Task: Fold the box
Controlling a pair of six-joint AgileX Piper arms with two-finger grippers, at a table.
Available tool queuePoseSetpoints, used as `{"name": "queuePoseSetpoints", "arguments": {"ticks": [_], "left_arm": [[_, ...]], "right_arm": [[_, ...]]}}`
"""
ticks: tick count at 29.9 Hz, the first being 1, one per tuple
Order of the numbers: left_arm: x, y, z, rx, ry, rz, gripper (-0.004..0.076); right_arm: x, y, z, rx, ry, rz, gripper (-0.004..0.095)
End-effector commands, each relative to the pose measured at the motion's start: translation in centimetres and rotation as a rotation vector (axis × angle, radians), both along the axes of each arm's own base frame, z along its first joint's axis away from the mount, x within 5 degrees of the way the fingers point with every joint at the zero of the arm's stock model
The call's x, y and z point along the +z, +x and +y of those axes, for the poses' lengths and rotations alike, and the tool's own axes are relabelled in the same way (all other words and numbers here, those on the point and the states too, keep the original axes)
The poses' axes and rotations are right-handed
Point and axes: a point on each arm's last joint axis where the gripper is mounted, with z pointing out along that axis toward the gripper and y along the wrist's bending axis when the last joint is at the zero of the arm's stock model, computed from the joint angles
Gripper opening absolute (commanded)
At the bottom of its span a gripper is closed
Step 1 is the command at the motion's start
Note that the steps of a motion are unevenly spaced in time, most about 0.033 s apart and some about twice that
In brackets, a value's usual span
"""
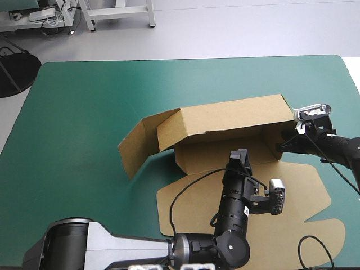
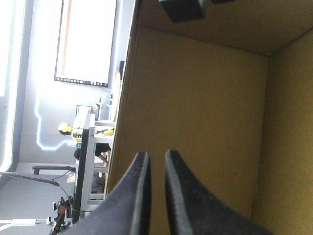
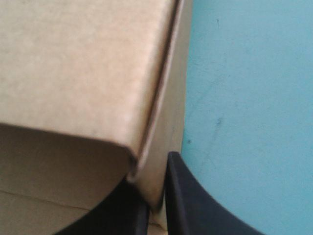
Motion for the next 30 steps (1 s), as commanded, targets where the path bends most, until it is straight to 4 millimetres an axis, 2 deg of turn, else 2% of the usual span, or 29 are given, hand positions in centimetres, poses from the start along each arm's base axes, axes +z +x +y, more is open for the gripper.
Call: {"name": "queuePoseSetpoints", "arguments": {"ticks": [1, 5, 9, 12, 17, 22, 25, 30], "left_arm": [[3.2, -0.1, 0.6, -0.003, -0.084, -0.064, -0.0001], [4.2, -0.4, 0.6, -0.067, -0.116, -0.04, -0.0001], [7.0, -0.5, 1.6, -0.157, -0.213, 0.002, -0.0001], [9.6, 0.4, 3.0, -0.204, -0.351, 0.052, -0.0001], [14.2, 2.6, 7.0, -0.269, -0.544, 0.14, -0.0001], [17.3, 4.5, 11.0, -0.261, -0.693, 0.185, -0.0001], [18.3, 6.1, 13.5, -0.198, -0.774, 0.204, -0.0001], [18.6, 9.4, 17.1, -0.069, -0.875, 0.242, -0.0001]], "right_arm": [[0.9, -0.1, 0.2, 0.01, 0.028, -0.011, -0.0011], [0.9, -0.1, 0.2, 0.0, 0.035, -0.003, -0.0011], [0.8, -0.1, 0.2, -0.004, 0.034, 0.003, -0.0011], [0.7, -0.2, 0.1, -0.011, 0.029, 0.016, -0.0011], [0.7, -0.2, 0.0, -0.014, 0.024, 0.024, -0.0011], [0.7, -0.2, 0.1, -0.017, 0.028, 0.028, -0.0011], [0.7, -0.2, 0.1, -0.021, 0.033, 0.031, -0.0011], [0.7, -0.3, 0.1, -0.024, 0.045, 0.039, -0.0011]]}}
